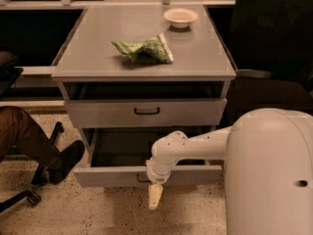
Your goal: Open middle drawer
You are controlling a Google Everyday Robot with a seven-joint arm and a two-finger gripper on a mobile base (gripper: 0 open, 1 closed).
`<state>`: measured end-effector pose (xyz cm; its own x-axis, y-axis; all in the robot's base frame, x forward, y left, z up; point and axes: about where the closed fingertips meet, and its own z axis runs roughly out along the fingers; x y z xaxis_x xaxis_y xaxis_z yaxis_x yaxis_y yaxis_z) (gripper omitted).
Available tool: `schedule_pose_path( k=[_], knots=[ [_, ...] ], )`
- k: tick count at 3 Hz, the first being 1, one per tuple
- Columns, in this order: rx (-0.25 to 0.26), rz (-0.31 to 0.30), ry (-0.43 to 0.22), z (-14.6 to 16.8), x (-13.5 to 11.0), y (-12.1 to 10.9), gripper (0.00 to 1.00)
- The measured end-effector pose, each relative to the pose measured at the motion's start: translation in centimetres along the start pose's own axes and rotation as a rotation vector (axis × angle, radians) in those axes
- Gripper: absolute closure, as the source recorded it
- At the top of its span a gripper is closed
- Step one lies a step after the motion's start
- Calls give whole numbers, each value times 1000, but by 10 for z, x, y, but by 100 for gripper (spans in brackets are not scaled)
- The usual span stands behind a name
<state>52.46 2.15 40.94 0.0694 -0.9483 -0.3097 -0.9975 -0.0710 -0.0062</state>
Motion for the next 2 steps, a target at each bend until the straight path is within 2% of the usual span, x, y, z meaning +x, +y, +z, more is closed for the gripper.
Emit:
schedule_pose_path(
  k=[1,2],
  knots=[
    [0,0,0,0,0,0,0],
    [-32,-9,14,4,-2,8,0]
  ],
)
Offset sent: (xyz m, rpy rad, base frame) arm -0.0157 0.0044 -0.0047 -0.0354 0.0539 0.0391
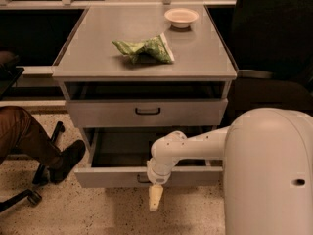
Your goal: Open middle drawer
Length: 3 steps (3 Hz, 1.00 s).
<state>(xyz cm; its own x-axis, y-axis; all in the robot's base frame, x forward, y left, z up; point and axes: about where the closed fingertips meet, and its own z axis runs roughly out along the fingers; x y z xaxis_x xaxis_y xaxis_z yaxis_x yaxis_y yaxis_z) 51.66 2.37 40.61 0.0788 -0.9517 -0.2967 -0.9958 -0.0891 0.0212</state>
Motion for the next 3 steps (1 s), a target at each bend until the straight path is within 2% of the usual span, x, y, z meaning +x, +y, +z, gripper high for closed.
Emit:
schedule_pose_path(
  k=[1,2,3],
  knots=[
    [-85,-8,24,-2,8,33,0],
    [-87,-8,25,-5,7,34,0],
    [-222,-49,17,-11,11,78,0]
  ],
)
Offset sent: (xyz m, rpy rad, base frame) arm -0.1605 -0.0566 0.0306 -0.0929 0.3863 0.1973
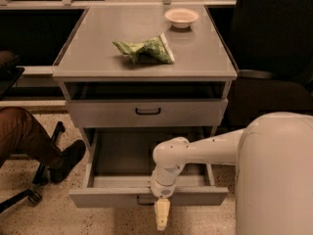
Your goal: Open middle drawer
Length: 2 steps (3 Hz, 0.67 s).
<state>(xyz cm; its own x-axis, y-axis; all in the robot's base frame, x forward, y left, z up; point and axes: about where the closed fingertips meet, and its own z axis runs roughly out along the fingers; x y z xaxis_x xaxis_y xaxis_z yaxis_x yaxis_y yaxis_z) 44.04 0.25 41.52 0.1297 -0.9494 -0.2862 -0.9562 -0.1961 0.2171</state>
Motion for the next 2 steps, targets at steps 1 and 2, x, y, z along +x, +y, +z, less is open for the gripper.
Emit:
schedule_pose_path(
  k=[1,2],
  knots=[
    [0,0,0,0,0,0,0],
    [-31,-2,-2,4,1,4,0]
  ],
)
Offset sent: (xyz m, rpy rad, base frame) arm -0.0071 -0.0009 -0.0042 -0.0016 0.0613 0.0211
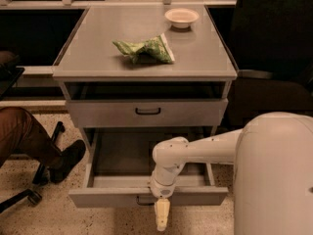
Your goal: Open middle drawer
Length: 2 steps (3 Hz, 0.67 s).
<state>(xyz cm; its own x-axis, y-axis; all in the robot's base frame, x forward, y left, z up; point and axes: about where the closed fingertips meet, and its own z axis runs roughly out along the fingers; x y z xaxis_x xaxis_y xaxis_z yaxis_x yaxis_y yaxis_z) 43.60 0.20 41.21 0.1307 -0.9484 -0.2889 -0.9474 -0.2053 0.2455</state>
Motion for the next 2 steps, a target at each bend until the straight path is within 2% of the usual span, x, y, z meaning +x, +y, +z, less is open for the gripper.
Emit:
schedule_pose_path(
  k=[1,2],
  knots=[
    [-103,-7,-3,2,7,17,0],
    [-178,-12,-6,-6,14,35,0]
  ],
)
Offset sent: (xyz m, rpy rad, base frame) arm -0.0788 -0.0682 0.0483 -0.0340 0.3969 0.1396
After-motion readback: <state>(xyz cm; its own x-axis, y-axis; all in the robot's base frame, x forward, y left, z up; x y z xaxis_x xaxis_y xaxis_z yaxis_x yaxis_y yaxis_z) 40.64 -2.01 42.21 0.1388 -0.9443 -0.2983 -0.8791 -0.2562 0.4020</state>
